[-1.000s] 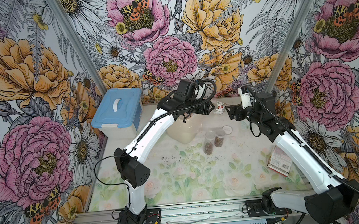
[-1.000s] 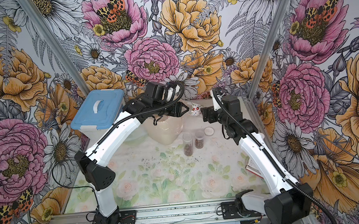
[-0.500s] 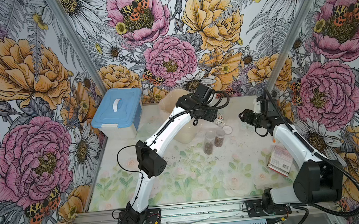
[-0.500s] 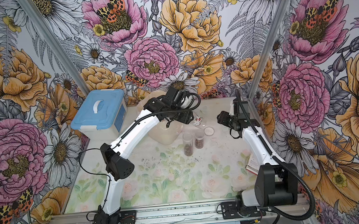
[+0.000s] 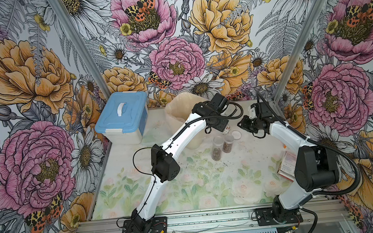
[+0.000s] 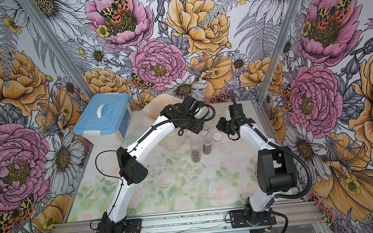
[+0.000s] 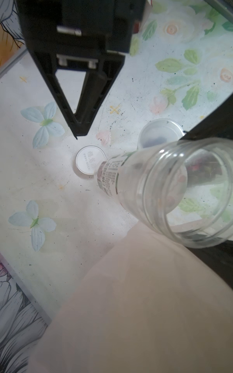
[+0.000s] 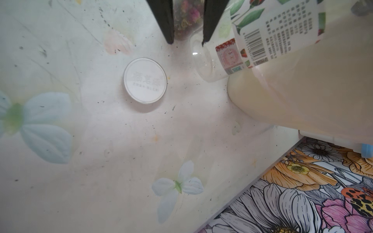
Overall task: Empty the moldy dried flower tea in the jars
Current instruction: Place the jar at the center of the board.
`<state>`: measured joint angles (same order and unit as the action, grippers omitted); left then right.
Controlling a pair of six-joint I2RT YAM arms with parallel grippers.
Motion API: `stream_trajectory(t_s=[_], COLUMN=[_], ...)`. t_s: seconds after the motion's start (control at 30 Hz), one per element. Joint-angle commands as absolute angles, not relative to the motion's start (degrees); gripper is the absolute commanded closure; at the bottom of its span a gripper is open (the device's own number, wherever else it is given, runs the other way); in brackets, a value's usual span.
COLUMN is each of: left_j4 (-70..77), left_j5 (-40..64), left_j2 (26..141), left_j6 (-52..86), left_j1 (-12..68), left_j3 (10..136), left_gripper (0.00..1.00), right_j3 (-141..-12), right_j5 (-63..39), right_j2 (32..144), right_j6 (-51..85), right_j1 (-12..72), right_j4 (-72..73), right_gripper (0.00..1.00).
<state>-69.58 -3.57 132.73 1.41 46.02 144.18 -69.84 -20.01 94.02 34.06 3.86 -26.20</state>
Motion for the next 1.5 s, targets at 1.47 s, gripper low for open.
stream_trajectory(t_s=[1.47], left_j4=[-69.68], left_j5=[-7.56], left_j2=[144.44], left_j6=[-8.11], left_j1=[48.34], left_j3=[150.11], left_gripper=[0.49], right_j3=[-73.13], right_j5=[-26.14], right_j2=[105.66], right_j6=[40.39], right_j1=[5.66], right_j4=[-19.49], right_gripper=[0.83])
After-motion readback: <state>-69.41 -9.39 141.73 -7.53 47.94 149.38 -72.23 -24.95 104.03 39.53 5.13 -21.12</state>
